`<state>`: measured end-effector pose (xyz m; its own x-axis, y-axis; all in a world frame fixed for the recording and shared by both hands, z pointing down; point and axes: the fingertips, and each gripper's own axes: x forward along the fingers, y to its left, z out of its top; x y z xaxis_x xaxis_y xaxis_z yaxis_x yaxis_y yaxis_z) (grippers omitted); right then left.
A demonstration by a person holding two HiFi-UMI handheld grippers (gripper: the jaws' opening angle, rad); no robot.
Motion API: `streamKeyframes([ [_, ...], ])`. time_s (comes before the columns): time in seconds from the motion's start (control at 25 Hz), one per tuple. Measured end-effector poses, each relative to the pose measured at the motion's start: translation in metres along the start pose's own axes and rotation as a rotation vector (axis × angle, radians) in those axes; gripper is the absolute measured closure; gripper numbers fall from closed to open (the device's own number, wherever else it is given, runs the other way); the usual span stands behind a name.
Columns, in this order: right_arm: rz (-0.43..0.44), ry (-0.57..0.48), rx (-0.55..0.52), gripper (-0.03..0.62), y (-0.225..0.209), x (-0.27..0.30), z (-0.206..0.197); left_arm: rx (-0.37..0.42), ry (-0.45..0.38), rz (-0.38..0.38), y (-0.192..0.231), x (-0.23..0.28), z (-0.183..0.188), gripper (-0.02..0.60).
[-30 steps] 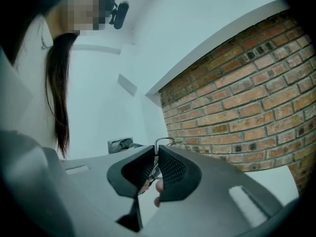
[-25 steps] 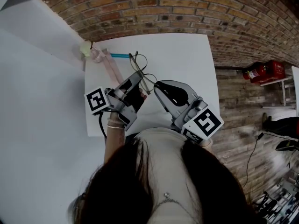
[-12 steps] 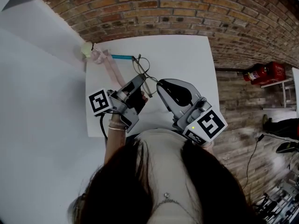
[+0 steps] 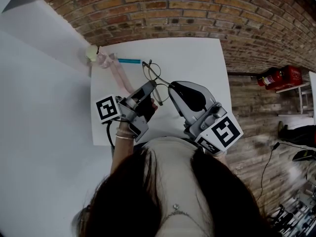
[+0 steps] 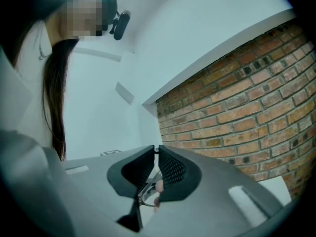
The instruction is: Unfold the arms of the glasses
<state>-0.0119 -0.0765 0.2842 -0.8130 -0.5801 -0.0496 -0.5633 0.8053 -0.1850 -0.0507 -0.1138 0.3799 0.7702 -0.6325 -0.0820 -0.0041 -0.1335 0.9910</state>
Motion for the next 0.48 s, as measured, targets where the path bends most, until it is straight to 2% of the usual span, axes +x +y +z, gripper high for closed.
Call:
streamKeyframes([
  [0.48, -0.043, -0.022, -0.012, 0.563, -0.0087, 0.0025, 0.0101, 0.018, 0.027, 0.019, 0.0043, 0.0011, -0.0046, 0.558],
])
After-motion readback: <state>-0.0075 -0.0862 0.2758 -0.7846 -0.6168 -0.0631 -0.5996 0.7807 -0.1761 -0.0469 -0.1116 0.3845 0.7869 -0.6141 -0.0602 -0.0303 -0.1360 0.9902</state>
